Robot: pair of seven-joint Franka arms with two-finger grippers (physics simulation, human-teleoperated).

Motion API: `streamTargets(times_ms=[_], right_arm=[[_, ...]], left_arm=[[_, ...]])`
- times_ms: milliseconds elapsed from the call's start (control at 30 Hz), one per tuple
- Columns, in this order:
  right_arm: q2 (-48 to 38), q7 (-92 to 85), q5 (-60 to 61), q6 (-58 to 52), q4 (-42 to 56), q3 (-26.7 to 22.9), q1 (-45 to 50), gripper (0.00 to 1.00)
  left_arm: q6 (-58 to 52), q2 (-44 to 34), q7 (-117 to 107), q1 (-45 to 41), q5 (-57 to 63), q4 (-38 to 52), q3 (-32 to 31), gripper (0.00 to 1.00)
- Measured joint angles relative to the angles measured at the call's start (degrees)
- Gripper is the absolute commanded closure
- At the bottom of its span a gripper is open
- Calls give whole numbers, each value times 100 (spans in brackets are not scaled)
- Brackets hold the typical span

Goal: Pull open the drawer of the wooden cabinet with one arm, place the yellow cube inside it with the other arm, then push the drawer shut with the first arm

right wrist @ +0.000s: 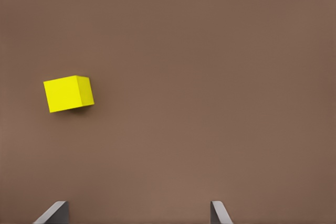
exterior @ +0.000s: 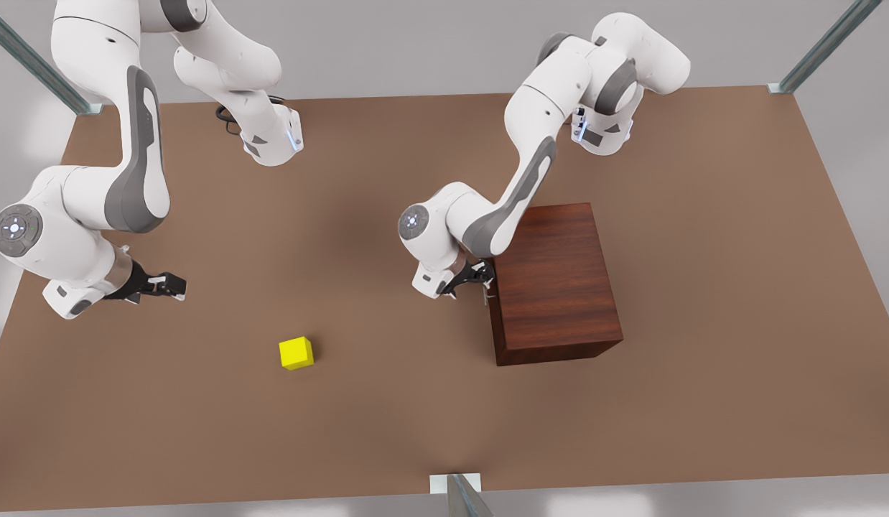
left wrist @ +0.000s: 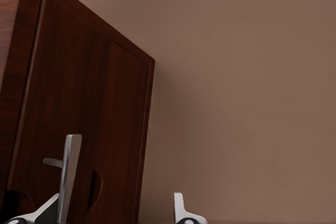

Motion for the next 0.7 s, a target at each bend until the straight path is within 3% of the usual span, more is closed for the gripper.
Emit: streamTargets(times_ms=[700], right_arm=[[304, -2, -139, -227, 402, 5, 59, 0]], left_arm=[[191, 236, -332, -208, -20, 445, -16, 0]])
